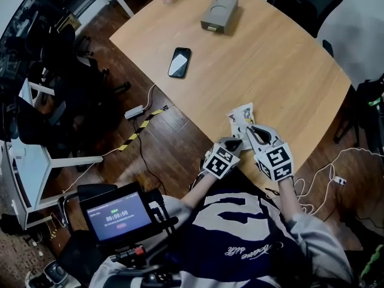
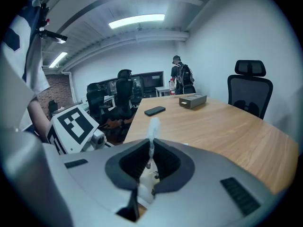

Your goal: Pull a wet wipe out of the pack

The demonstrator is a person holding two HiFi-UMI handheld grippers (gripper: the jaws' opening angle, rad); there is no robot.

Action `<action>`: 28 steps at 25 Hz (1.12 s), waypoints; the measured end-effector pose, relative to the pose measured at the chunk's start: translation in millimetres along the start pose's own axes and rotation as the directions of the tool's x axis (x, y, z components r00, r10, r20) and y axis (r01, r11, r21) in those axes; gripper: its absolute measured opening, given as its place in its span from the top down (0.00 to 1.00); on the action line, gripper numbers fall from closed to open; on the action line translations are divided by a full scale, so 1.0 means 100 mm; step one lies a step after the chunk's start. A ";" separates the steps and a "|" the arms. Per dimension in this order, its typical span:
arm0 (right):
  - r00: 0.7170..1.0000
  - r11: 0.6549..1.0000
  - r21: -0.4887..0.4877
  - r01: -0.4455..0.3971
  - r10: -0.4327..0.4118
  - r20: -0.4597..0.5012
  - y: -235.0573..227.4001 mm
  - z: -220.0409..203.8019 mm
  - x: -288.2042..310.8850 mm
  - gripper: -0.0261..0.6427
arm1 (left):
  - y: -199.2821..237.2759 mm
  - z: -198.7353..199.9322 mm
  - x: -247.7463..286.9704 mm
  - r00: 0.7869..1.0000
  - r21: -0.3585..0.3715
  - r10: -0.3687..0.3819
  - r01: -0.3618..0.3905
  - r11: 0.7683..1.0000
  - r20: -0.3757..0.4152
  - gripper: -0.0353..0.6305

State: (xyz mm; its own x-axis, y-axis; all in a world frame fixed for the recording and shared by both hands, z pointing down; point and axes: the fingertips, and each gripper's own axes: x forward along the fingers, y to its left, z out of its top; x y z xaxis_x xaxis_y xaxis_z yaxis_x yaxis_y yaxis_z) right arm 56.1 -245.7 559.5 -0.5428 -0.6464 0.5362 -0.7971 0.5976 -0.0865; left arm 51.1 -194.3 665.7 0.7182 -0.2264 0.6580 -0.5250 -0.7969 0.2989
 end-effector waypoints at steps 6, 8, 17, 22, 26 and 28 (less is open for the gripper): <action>0.999 1.000 -0.001 0.028 -0.028 0.031 0.04 0.06 -0.18 0.93 | -0.06 0.01 0.01 1.000 0.013 -0.005 0.004 1.000 0.025 0.94; 0.998 0.999 -0.002 0.038 -0.038 0.043 0.05 0.09 -0.22 0.93 | -0.06 0.01 0.00 1.000 0.013 -0.002 0.001 1.000 0.021 0.94; 0.990 0.995 0.030 0.098 -0.101 0.101 0.07 0.25 -0.41 0.93 | -0.07 0.03 0.00 1.000 0.024 -0.021 0.020 1.000 0.019 0.94; 0.977 0.988 0.084 0.128 -0.140 0.161 0.07 0.39 -0.57 0.93 | -0.07 0.01 -0.02 0.999 0.025 -0.036 0.036 0.999 0.009 0.94; 0.968 0.983 0.065 0.169 -0.178 0.175 0.07 0.47 -0.67 0.93 | -0.10 0.03 -0.07 0.996 0.036 -0.084 0.083 0.996 0.039 0.94; 0.962 0.980 0.070 0.189 -0.199 0.187 0.09 0.49 -0.73 0.93 | -0.11 0.04 -0.13 0.992 0.023 -0.110 0.108 0.994 0.069 0.94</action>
State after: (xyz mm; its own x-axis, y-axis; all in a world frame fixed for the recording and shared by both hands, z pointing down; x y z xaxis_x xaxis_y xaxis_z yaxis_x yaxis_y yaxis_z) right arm 75.7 -216.7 478.3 -0.4133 -0.8293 0.3760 -0.9018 0.4301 -0.0425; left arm 49.3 -185.0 651.2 0.8011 -0.1753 0.5722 -0.4332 -0.8297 0.3522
